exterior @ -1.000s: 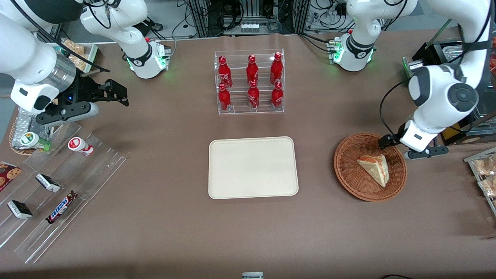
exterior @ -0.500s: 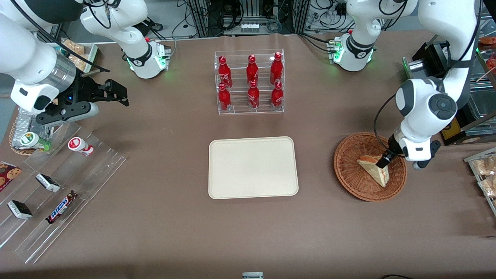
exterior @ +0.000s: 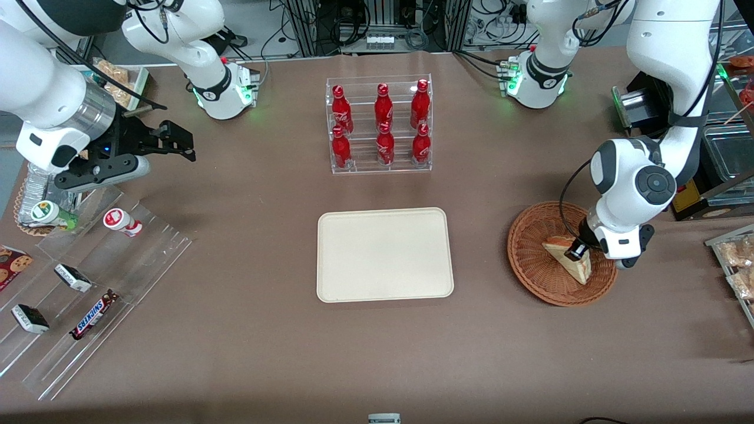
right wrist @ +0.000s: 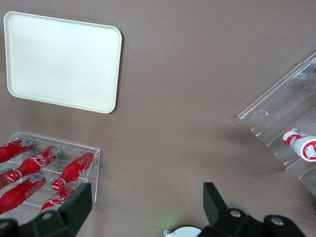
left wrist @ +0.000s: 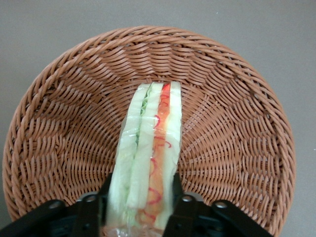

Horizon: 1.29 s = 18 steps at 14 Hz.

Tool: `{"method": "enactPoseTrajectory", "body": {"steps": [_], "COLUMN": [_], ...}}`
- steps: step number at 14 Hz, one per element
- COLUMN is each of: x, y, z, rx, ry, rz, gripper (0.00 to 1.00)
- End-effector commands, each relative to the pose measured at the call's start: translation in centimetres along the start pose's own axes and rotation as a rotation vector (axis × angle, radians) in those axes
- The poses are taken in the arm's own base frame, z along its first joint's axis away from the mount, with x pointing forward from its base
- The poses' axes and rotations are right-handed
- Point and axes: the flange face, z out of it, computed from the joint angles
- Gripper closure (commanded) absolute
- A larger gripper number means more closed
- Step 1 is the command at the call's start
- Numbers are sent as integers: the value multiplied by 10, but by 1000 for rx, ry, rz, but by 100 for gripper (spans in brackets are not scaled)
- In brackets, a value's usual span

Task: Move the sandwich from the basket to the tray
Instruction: 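Close the left gripper on the sandwich and lift it, then carry the sandwich with the left gripper over the cream tray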

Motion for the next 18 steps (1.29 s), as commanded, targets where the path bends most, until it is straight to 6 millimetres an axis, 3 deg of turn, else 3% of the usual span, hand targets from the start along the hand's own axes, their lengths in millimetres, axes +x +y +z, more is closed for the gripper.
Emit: {"method": "enactPoseTrajectory", "body": {"steps": [1,4,6,9,11,15,18], "x": [4,-22,-59,-157,-207,-318,-367], "y": [18,69,110,184,221,273,277], "z": [-27,-54,-62,-57,-47,-29,-17], "rx": [12,14,-2,-23,-41,-72,-61], "ry": [-11,-30,-27,-8,0,32,71], "rz": [5,84,158,291,376,527,602], "gripper": [94,94,94,94,94,94,93]}}
